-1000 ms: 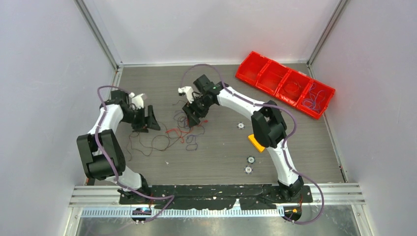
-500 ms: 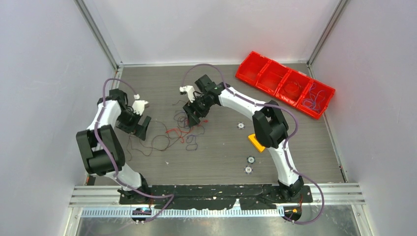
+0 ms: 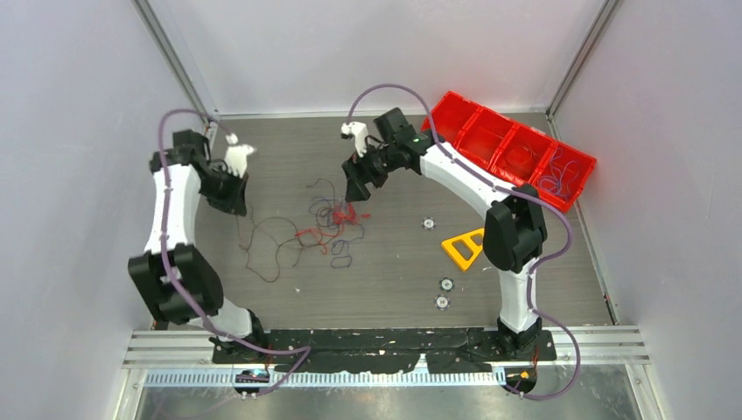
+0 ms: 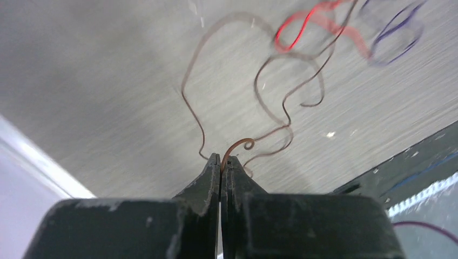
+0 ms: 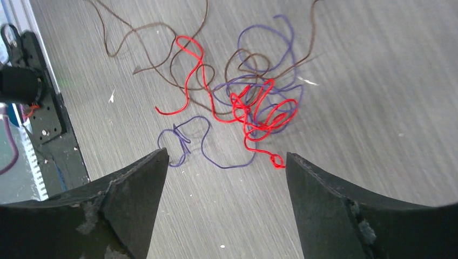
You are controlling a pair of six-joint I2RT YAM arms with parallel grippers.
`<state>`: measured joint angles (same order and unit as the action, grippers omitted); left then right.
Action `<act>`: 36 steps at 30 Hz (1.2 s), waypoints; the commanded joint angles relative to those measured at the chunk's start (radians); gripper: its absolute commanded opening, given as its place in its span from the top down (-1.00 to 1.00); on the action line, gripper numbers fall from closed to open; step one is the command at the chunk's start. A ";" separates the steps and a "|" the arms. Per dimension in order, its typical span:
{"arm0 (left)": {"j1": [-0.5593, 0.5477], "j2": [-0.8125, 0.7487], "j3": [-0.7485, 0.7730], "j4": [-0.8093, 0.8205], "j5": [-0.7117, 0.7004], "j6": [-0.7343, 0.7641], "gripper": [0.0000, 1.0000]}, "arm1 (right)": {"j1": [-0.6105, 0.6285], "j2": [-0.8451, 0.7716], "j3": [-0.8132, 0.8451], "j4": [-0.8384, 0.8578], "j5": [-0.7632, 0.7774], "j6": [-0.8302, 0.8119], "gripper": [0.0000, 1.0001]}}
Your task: Untangle the cables
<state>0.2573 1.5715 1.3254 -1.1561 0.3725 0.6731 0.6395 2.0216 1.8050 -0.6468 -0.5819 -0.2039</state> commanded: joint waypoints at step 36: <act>-0.080 -0.254 0.820 0.791 0.701 -1.268 1.00 | 0.171 -0.017 -0.213 0.753 0.043 0.268 0.30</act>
<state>0.1478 1.3323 2.1189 -0.6006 1.0195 -0.4282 0.8196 2.0445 1.6512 0.0650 -0.5472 0.0666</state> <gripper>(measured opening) 0.012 0.377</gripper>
